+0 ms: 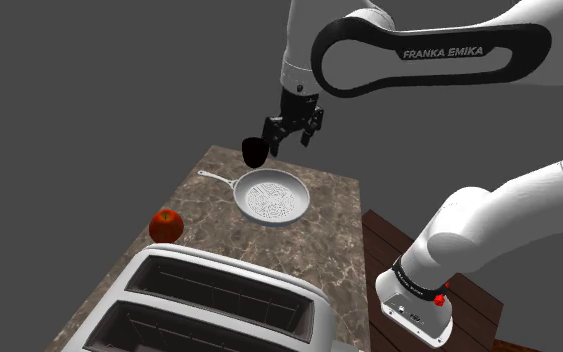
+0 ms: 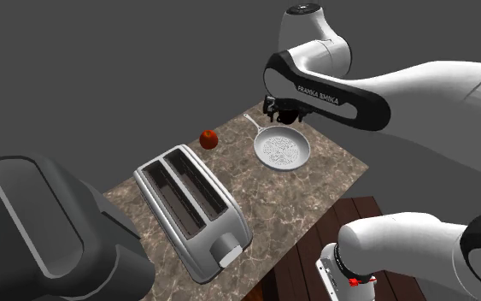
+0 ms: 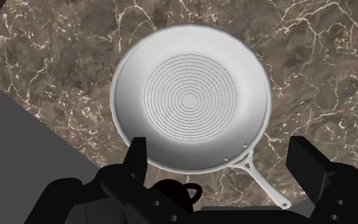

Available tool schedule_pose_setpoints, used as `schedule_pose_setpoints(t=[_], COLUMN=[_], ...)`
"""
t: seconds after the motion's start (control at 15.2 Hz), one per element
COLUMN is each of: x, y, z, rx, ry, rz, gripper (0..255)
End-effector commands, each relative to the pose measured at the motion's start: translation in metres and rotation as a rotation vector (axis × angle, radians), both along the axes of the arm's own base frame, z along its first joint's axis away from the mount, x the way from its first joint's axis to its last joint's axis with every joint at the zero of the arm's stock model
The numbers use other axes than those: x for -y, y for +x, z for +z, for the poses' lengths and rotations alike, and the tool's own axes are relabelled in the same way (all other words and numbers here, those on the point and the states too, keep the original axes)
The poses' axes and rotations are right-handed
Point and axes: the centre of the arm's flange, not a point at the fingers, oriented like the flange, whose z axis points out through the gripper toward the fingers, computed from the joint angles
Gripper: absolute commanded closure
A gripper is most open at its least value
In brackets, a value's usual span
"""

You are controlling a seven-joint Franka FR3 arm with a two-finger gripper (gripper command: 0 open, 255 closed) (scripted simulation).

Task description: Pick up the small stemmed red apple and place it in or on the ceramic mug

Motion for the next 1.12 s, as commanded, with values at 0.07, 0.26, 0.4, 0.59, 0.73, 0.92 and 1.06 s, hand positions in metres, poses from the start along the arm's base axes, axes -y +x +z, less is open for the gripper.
schedule_pose_setpoints(t=[0.07, 0.26, 0.4, 0.59, 0.73, 0.92, 1.06], x=[-0.034, -0.067, -0.088, -0.121, -0.143, -0.175, -0.197], y=[0.015, 0.031, 0.041, 0.058, 0.069, 0.085, 0.097], z=[-0.016, -0.032, -0.042, -0.058, -0.068, -0.084, -0.094], rx=[-0.012, -0.025, -0.033, -0.045, -0.053, -0.065, -0.074], ry=[0.007, 0.012, 0.016, 0.021, 0.024, 0.03, 0.033], rz=[-0.017, -0.032, -0.042, -0.058, -0.068, -0.083, -0.094], gripper=[0, 0, 0, 0, 0, 0, 0])
